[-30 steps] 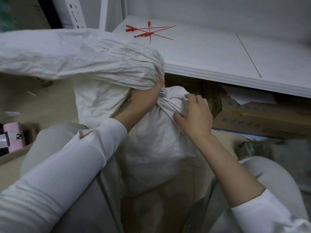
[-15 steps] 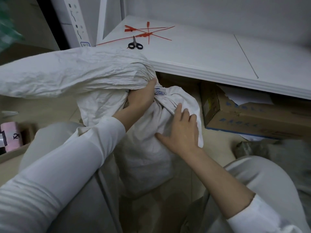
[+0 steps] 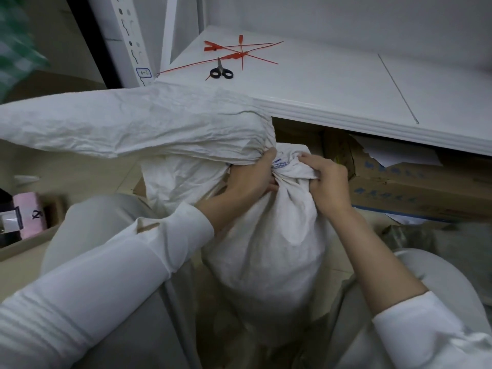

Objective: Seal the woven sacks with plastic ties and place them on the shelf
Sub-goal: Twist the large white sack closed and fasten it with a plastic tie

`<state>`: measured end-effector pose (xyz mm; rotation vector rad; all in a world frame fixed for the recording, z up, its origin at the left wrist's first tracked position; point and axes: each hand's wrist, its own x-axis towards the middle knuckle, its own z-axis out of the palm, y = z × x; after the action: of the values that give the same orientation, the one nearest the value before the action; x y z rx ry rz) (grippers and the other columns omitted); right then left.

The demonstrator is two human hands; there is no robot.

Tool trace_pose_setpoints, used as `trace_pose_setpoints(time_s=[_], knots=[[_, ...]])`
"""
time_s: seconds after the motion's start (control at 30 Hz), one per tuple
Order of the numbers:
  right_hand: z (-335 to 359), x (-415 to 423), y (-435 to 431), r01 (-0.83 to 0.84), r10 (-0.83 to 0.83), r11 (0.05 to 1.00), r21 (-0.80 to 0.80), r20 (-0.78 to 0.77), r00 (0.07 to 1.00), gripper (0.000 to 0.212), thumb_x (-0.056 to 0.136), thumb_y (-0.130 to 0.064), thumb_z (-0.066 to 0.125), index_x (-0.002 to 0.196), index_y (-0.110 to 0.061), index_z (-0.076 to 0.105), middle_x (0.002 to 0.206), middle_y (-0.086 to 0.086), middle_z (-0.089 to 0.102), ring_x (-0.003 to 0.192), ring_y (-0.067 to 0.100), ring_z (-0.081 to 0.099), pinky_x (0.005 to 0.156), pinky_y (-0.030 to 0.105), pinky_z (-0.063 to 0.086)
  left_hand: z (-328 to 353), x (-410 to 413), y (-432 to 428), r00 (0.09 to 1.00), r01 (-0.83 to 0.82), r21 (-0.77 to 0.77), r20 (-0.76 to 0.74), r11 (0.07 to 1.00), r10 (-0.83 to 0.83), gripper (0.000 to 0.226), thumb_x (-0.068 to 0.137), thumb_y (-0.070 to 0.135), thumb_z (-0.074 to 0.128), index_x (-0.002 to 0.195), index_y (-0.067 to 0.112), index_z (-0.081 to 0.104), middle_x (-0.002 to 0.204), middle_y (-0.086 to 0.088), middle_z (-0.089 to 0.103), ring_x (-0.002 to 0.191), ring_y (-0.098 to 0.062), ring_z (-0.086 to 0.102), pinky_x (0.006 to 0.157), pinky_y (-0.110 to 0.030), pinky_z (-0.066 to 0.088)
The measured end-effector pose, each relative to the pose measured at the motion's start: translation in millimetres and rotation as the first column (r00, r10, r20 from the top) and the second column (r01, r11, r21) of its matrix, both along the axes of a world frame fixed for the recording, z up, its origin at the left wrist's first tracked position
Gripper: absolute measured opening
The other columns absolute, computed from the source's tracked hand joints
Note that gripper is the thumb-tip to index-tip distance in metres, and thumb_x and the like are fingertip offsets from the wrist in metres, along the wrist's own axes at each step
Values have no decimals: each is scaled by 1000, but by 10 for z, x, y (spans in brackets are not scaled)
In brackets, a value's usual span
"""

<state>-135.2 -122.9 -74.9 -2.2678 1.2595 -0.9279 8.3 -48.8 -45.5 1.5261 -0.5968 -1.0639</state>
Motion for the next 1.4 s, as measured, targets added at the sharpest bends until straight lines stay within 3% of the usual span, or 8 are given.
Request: trace_pose_setpoints(time_s=[0.17, 0.33, 0.47, 0.63, 0.8, 0.93, 1.2, 1.4], knots=[[-32, -11, -33, 337, -372, 922, -189, -203, 906, 49, 77, 4, 55, 119, -18, 67, 114, 9, 59, 103, 32, 50, 77, 38, 43, -104, -92, -8, 994, 65, 20, -87, 998, -63, 47, 99, 35, 50, 130, 0, 52, 107, -14, 67, 71, -16, 69, 58, -23, 58], [55, 87, 99, 278, -287, 958, -75, -306, 908, 45, 82, -12, 55, 127, -13, 53, 112, 12, 63, 99, 34, 58, 70, 32, 34, -134, -54, -85, 999, 32, -12, -7, 999, -33, 53, 87, 53, 52, 122, 14, 57, 116, -7, 68, 83, -20, 73, 87, -41, 57], [124, 162, 412, 108, -93, 992, 61, -217, 972, 65, 84, -38, 62, 141, -14, 41, 127, 8, 61, 113, 27, 57, 88, 33, 42, -156, 80, -150, 991, -79, 20, 106, 997, 77, 66, 71, 64, 51, 111, 13, 65, 99, -8, 72, 86, -21, 72, 93, -46, 53], [-13, 244, 547, 39, 9, 992, 122, -372, 928, 110, 72, -65, 68, 153, -14, 15, 156, 7, 28, 136, 26, 36, 108, 36, 33, -43, 64, -89, 959, -115, 14, 263, 993, 107, 73, 69, 65, 54, 126, 20, 60, 131, -1, 59, 122, -23, 54, 103, -45, 44], [-205, 245, 443, 91, -67, 994, 58, -331, 941, 93, 77, -32, 69, 153, -14, 19, 152, 7, 36, 127, 33, 38, 105, 33, 33, -72, -14, -7, 902, -51, -128, 419, 990, 101, 45, 90, 31, 65, 129, 12, 58, 134, -1, 56, 127, -16, 46, 106, -22, 32], [-246, 223, 378, 46, -36, 992, 114, -86, 996, 81, 74, -1, 59, 149, -15, 33, 131, 1, 54, 116, 26, 37, 89, 13, 26, -129, -20, -28, 911, 11, -260, 401, 965, 97, 30, 86, 24, 71, 114, 22, 60, 103, 21, 56, 92, 16, 48, 82, -3, 33], [-143, -17, 160, -39, 49, 993, 109, -87, 995, 67, 69, 3, 57, 132, -19, 56, 114, 7, 63, 114, 25, 47, 77, 9, 29, -195, 14, -67, 898, 143, -340, 440, 930, 23, 33, 80, 29, 77, 110, 28, 64, 113, 10, 65, 113, -6, 58, 102, -33, 46], [-88, -35, 111, -52, 71, 992, 118, -165, 984, 64, 70, -8, 60, 132, -24, 57, 119, 1, 64, 113, 26, 49, 84, 21, 32, -121, 29, -162, 964, 125, -278, 261, 952, -51, 51, 79, 27, 77, 125, 13, 60, 124, 3, 63, 117, -11, 57, 103, -29, 45]])
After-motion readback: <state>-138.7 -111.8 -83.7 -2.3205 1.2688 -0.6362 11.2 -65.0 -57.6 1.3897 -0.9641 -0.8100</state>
